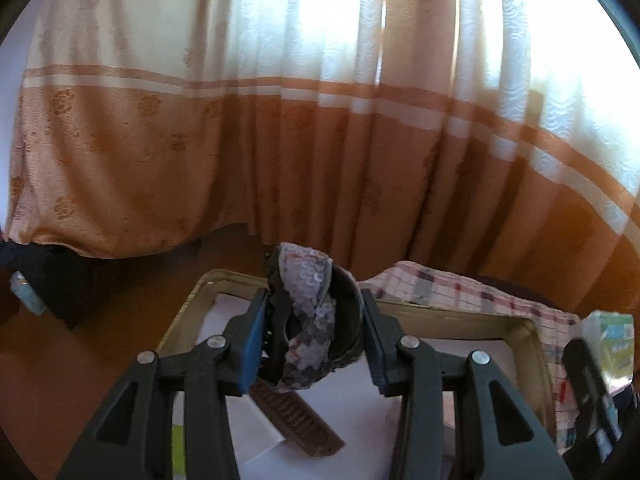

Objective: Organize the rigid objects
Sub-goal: 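Carry the floss box and grey bundle over the gold tray and open both grippers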

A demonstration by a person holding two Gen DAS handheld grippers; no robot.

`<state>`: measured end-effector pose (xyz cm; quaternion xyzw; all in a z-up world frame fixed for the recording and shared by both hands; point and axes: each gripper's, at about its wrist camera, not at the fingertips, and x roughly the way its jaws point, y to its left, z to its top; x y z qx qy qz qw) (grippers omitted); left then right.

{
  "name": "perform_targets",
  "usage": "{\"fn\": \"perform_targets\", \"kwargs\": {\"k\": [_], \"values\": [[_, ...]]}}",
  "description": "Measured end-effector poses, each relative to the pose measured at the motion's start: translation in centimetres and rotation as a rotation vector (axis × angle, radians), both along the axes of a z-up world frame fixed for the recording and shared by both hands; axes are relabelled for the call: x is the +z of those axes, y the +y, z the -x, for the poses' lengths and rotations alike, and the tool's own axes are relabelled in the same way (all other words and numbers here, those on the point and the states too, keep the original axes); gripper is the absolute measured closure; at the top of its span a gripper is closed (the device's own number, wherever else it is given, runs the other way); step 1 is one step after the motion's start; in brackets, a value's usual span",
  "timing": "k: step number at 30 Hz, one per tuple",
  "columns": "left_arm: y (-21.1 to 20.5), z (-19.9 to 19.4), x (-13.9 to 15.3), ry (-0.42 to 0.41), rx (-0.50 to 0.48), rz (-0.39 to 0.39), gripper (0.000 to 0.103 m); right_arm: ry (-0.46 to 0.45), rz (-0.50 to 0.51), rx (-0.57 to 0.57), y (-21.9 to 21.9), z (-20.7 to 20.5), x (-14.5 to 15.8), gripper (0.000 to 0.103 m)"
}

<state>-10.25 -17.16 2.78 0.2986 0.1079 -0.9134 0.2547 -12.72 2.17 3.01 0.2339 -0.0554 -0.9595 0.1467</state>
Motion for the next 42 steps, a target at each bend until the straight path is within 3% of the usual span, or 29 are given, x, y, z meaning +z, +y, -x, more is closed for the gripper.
{"fn": "perform_targets", "kwargs": {"k": [3,6,20,29,31,33,35,42], "values": [[0.0,0.2,-0.2,-0.033,0.035,0.026,0.06,-0.037,0.018,0.019,-0.1,0.3,-0.3,0.02],[-0.7,0.4,-0.7,-0.063,0.054,-0.011,0.06,-0.052,0.005,0.03,-0.4,0.2,-0.5,0.02],[-0.9,0.6,-1.2,-0.097,0.059,-0.032,0.06,-0.075,-0.071,0.091,-2.6,-0.5,-0.6,0.02],[-0.6,0.7,-1.5,-0.118,0.064,-0.016,0.058,-0.121,-0.028,0.108,-2.4,0.1,-1.2,0.02],[-0.3,0.7,-1.3,-0.11,0.071,0.003,0.046,-0.13,-0.028,0.106,-2.4,0.2,-1.3,0.019],[-0.2,0.5,-1.1,-0.098,0.076,0.011,0.02,-0.132,-0.016,0.1,-2.2,0.2,-1.3,0.018],[-0.1,0.2,-0.9,-0.081,0.079,0.024,0.012,-0.113,-0.005,0.091,-1.9,0.0,-1.2,0.017],[0.4,0.4,-0.7,-0.083,0.068,0.06,0.007,-0.046,0.042,0.04,-0.5,-0.5,-0.1,0.016]]}}
